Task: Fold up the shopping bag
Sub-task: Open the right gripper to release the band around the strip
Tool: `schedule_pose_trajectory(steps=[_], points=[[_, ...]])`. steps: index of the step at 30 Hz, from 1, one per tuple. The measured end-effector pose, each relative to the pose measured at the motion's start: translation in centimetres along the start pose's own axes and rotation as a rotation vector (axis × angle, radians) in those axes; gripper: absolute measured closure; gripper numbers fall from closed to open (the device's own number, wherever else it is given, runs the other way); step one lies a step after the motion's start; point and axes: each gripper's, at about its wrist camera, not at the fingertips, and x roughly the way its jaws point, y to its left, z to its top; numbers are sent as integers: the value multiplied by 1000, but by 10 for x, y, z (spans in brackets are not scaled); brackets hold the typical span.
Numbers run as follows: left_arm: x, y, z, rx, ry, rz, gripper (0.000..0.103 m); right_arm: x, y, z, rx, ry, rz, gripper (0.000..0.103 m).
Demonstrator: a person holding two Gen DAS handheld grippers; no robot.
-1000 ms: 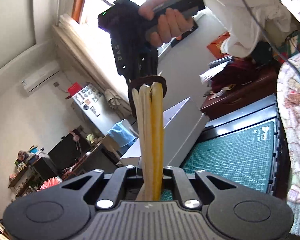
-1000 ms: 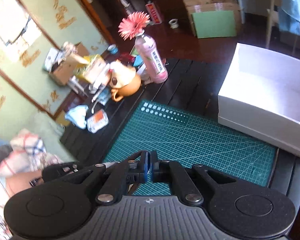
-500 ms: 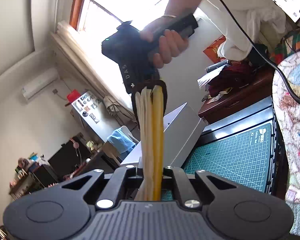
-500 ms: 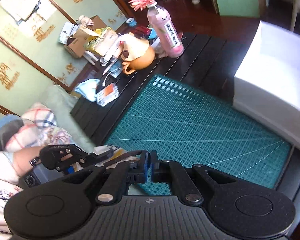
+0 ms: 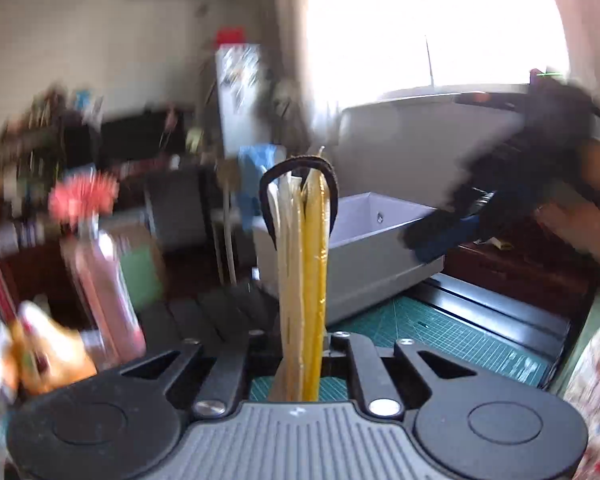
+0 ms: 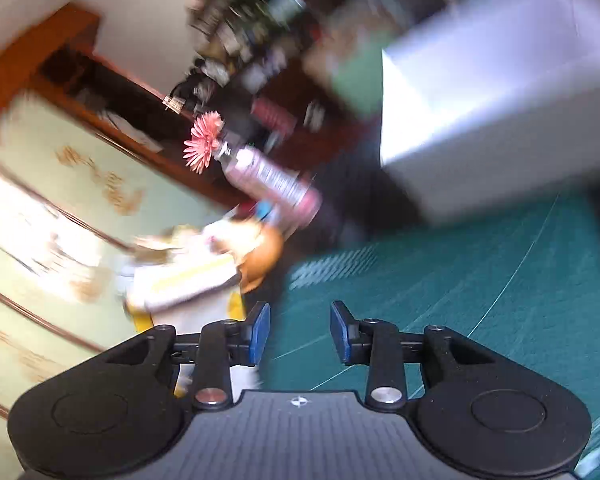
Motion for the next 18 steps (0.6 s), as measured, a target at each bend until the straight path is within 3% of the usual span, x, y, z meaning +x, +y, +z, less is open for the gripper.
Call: schedule_pose_trajectory(steps=[2, 5, 8, 10, 12, 18], points=[[7, 10, 0, -71, 45, -20, 93, -5, 49, -16, -265, -88, -119, 69], [7, 21, 0, -128, 76, -61, 93, -6, 106, -34, -558, -188, -224, 68], [7, 23, -2, -149, 91, -89, 92, 4, 140, -42, -772, -249, -339, 68], [8, 22, -4, -146, 101, -105, 92, 14, 152, -43, -864, -242, -340, 68], [9, 23, -5, -147, 111, -123, 92, 22, 156, -39, -888, -200, -290, 73], [10, 23, -8, -153, 117, -180, 92, 45, 162, -35, -959, -148, -285, 76]])
